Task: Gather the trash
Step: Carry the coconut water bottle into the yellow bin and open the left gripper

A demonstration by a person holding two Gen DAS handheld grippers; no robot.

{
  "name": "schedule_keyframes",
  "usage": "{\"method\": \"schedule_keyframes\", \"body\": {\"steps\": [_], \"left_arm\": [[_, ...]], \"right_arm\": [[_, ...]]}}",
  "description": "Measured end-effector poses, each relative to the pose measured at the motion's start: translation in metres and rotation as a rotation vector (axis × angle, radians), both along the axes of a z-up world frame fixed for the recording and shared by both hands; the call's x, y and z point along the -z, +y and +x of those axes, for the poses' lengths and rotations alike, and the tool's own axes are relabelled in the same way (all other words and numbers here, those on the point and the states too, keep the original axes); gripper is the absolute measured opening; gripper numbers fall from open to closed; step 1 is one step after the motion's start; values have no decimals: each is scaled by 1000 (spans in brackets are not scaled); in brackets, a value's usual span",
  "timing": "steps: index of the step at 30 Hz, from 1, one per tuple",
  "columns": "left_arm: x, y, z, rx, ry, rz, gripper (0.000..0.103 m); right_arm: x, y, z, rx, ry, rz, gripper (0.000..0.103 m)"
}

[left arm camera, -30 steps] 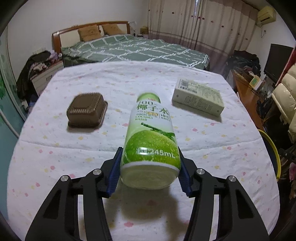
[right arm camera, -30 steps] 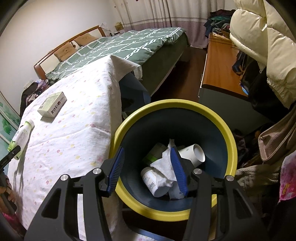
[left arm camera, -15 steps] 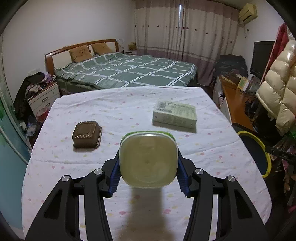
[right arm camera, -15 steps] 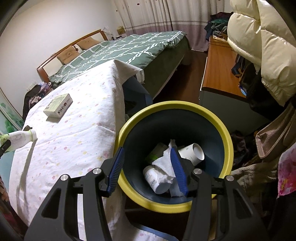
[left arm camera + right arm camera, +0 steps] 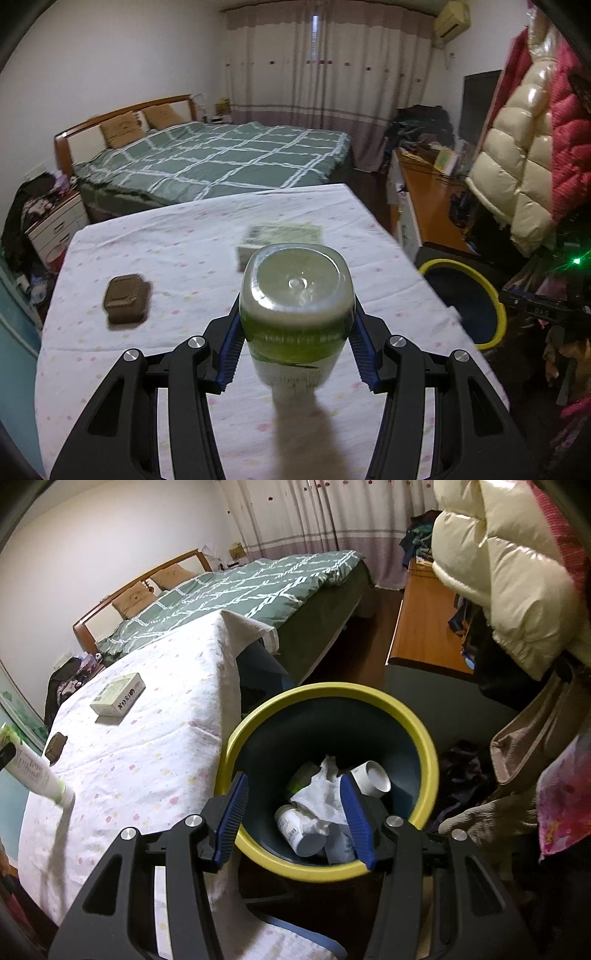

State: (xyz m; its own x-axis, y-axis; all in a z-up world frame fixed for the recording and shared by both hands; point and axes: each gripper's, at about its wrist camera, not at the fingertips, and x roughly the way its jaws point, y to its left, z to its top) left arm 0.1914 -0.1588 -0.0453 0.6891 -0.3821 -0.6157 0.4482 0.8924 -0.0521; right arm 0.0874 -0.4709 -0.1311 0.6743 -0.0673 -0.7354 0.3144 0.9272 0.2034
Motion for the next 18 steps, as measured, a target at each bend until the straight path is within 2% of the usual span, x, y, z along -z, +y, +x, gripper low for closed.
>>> {"method": "schedule_keyframes", "body": {"steps": [8,18], "left_arm": [[-15,-59,-10,138,-5,-13,51],[-26,-194,-12,400,0,-27,52]], "right_arm": [[-9,-13,-31,18,-46,4,49],[-22,-41,-73,89,-79,-29,49]]}}
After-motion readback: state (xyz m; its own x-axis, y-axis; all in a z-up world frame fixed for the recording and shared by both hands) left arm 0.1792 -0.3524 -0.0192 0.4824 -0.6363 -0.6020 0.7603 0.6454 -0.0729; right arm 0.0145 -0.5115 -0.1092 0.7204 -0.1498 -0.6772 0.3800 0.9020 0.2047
